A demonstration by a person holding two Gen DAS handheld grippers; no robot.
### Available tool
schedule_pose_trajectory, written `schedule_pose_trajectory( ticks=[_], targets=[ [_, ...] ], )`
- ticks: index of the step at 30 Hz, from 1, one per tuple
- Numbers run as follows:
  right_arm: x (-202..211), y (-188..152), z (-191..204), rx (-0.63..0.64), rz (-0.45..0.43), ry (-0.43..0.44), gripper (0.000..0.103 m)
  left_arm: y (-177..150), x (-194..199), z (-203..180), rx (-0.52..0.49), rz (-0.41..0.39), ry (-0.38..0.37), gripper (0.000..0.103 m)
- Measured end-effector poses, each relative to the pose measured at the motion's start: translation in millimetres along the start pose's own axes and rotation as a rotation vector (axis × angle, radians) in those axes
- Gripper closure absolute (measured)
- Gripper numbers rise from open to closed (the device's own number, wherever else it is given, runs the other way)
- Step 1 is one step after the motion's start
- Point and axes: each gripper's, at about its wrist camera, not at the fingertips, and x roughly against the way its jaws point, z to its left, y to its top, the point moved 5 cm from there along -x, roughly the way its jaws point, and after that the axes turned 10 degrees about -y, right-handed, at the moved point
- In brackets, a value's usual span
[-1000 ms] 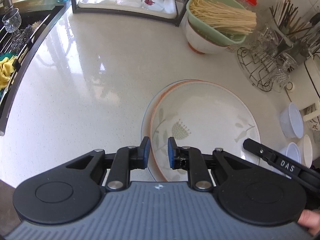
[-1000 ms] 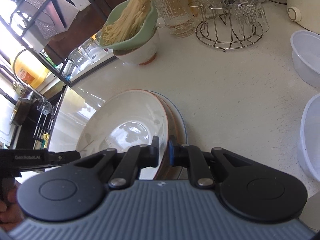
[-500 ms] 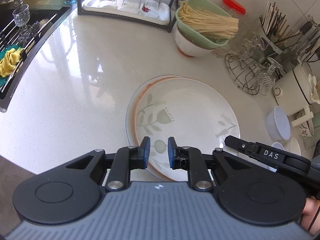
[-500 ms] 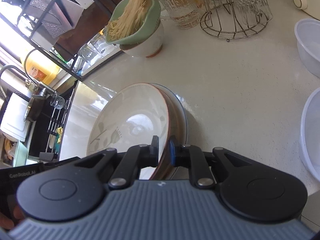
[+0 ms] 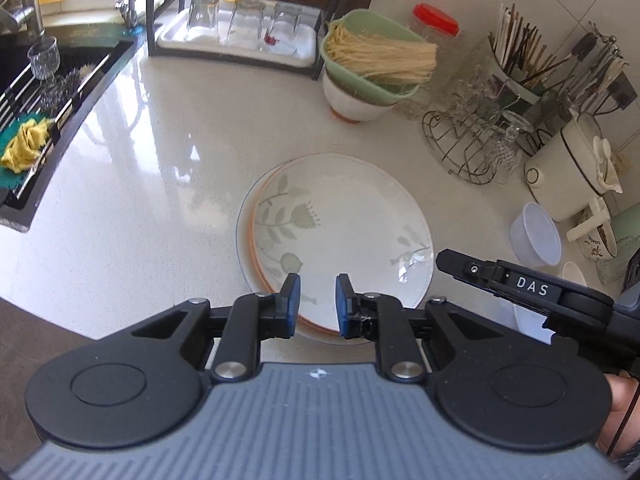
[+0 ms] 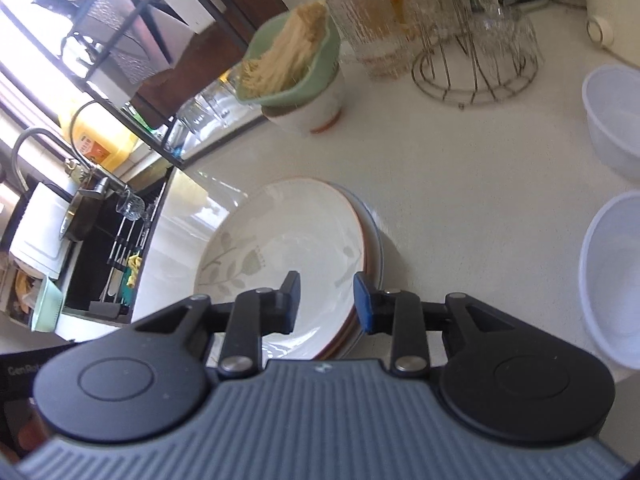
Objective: Organize plates and bowls
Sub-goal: 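Open both grippers and pull back from the plate stack, then move both grippers toward the white plastic bowls on the counter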
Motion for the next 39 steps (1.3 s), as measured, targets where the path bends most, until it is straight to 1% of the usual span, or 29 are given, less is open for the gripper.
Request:
schedule_pose_trajectory(
  ticks=[5, 11, 17, 22, 27, 28, 30, 34, 37, 39],
  targets=[
    [35, 10, 5, 0.067, -0.097, 0.029, 0.070, 6, 20, -21, -0.053, -0.050, -0.007, 0.083],
    [78, 16, 8, 0.145, -0.203, 0.027, 0.070, 7, 41, -39, -0.090, -0.092, -0.015, 0.082],
    [106, 18, 4, 0.155, -0.273, 0.015, 0.070, 5, 48, -53, -0.124, -0.112, -0.025, 0.082],
    [123, 18, -1, 0.140, -0.325, -0.001, 0.070, 8, 44, -59, -0.138, -0.114, -0.041, 0.082],
    [135, 17, -7, 0.119, -0.364, -0.019, 0.070, 9, 39, -63, -0.159, -0.117, -0.035, 0.082],
    [138, 16, -8, 0.120, -0.374, -0.022, 0.070, 10, 38, -64, -0.162, -0.118, -0.040, 0.080],
    [142, 15, -12, 0.120, -0.388, -0.034, 0.070, 9, 33, -67, -0.172, -0.121, -0.058, 0.072],
    [147, 9, -24, 0.136, -0.406, -0.075, 0.070, 7, 14, -70, -0.176, -0.083, -0.106, 0.071],
    [153, 3, -35, 0.142, -0.403, -0.108, 0.070, 3, 4, -78, -0.195, -0.062, -0.123, 0.070],
    [158, -2, -43, 0.142, -0.406, -0.128, 0.070, 0, -3, -83, -0.203, -0.047, -0.139, 0.066]
  ],
)
